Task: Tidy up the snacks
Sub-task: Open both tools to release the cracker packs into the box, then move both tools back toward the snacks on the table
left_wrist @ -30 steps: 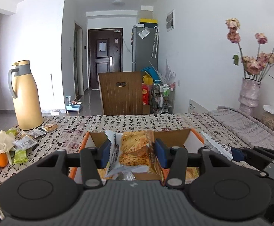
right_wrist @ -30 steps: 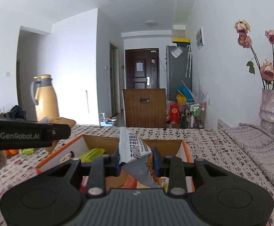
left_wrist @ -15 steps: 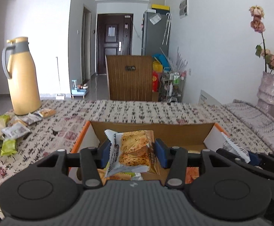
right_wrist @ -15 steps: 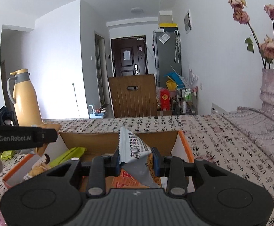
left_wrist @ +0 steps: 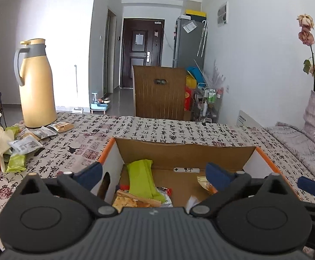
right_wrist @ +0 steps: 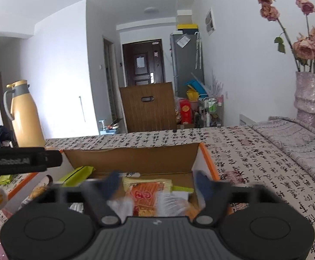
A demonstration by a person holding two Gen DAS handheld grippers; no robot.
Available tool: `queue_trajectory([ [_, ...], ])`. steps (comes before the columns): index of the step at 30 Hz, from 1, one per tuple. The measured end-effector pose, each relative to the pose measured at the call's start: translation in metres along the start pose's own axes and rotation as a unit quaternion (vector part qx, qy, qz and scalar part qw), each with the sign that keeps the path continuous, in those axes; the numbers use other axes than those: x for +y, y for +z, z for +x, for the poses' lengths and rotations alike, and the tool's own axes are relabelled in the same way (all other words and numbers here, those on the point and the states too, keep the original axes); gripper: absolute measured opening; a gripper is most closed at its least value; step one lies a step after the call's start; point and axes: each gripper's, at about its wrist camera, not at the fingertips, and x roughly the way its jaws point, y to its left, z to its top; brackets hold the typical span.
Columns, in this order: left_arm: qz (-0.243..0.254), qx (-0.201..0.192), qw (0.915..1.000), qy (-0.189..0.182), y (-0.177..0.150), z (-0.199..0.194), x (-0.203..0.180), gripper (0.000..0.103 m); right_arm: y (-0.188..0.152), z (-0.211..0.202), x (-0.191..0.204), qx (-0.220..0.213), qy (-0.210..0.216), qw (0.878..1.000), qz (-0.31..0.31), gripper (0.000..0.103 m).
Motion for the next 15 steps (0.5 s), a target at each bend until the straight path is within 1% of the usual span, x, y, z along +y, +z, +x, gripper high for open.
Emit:
queue_trajectory([
  [1, -0.003, 0.002, 1.0000, -0.001, 0.0004, 0.0004, 0.0007, 0.103, 0.0003, -0.0005, -0.0009, -0.001, 0.000, 1.000, 0.002, 0.096],
  [2, -0.006, 0.005, 1.0000, 0.000, 0.0006, 0.0010, 0.0015, 0.103, 0.0004, -0.0006, -0.0017, -0.001, -0.001, 1.000, 0.004, 0.101],
  [3, -0.010, 0.007, 0.9999, 0.002, 0.0007, 0.0017, 0.0023, 0.103, 0.0004, -0.0002, -0.0025, -0.001, -0.002, 1.000, 0.007, 0.103],
  [7, -0.015, 0.014, 0.9998, 0.004, 0.0012, 0.0036, 0.0045, 0.103, 0.0005, 0.0006, -0.0054, 0.001, -0.002, 1.000, 0.012, 0.103],
  [12, -0.013, 0.010, 0.9999, 0.002, 0.0026, 0.0005, 0.0037, 0.103, 0.0013, -0.0010, -0.0041, -0.001, -0.002, 1.000, 0.009, 0.103],
  [15, -0.014, 0.005, 0.9999, 0.008, 0.0060, -0.0040, 0.0027, 0.103, 0.0052, -0.0069, -0.0026, -0.003, -0.003, 1.000, 0.009, 0.103],
])
